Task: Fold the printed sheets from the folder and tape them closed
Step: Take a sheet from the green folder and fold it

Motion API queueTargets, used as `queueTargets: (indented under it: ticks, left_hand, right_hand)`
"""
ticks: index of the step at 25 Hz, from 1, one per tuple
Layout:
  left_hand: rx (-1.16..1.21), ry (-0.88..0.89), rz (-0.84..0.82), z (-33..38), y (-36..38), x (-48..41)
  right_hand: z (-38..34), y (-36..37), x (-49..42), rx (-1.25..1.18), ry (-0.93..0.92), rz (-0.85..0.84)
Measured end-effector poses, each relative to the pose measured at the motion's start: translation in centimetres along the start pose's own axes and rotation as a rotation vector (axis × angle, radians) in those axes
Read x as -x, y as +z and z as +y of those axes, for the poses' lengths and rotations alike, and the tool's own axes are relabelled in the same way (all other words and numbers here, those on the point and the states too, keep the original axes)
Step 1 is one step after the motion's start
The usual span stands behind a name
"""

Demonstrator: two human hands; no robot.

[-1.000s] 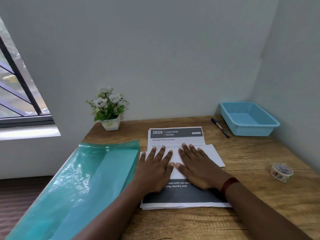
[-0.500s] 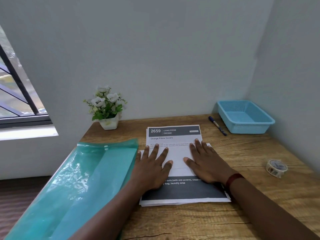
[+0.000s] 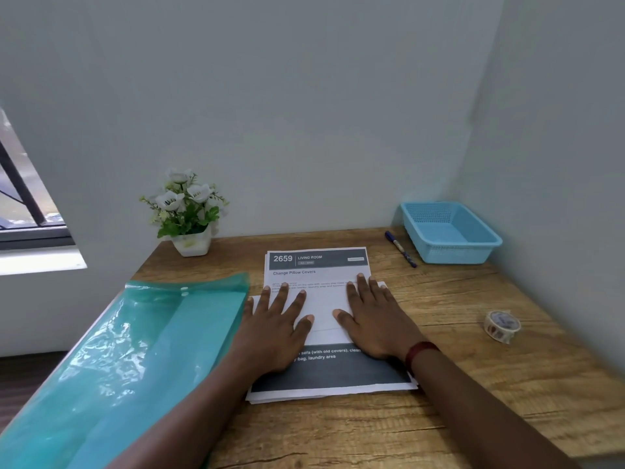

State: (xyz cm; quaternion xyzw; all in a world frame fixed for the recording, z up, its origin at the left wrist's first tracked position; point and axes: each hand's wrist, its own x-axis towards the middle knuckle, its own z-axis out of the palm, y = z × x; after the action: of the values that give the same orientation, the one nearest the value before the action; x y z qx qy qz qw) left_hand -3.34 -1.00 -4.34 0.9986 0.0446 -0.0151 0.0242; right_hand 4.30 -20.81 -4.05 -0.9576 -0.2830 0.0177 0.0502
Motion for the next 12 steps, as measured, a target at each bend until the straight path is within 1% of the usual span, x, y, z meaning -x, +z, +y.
queueTargets:
  ticks: [5, 12]
  left_hand:
    - [0.012, 0.04, 0.016, 0.09, 0.01, 0.1]
    - [0.029, 0.034, -0.005, -0.03, -0.09, 0.05]
  right_hand:
    - [-0.09, -0.17, 0.37, -0.007, 0.002, 0.008]
    - [-0.26, -0.33, 0.3, 0.006, 0.014, -0.018]
